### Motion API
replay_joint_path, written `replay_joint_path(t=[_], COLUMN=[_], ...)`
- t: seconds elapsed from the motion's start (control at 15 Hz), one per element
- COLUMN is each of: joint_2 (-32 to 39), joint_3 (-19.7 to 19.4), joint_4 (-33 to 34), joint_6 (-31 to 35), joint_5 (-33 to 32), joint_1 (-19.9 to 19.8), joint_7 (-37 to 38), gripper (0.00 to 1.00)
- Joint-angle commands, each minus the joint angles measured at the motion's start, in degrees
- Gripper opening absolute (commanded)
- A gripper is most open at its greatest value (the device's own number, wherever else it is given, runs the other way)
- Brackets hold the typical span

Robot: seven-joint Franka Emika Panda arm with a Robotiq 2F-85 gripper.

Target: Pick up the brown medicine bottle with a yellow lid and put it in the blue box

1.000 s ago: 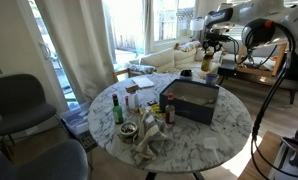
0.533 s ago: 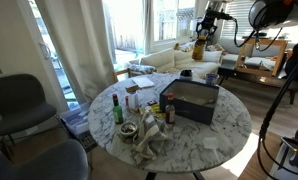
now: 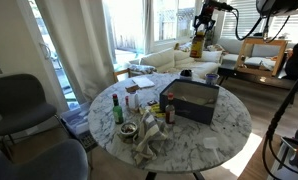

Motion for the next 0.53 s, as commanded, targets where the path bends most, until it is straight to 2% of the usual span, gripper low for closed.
replay_joint_path(t=[0.0,0.2,0.47], joint_2=[-1.23,-4.11,-4.33], joint_3=[0.15,2.58,5.02], joint_4=[-2.52,-7.92,-9.77], joint_6=[0.28,-4.26,-12.53], joint_5=[-0.64,1.00,-0.54], joint_1=[0.78,1.58,3.61], joint_7=[-0.95,-6.30,-10.11], gripper=[0.37,0.37,0.37])
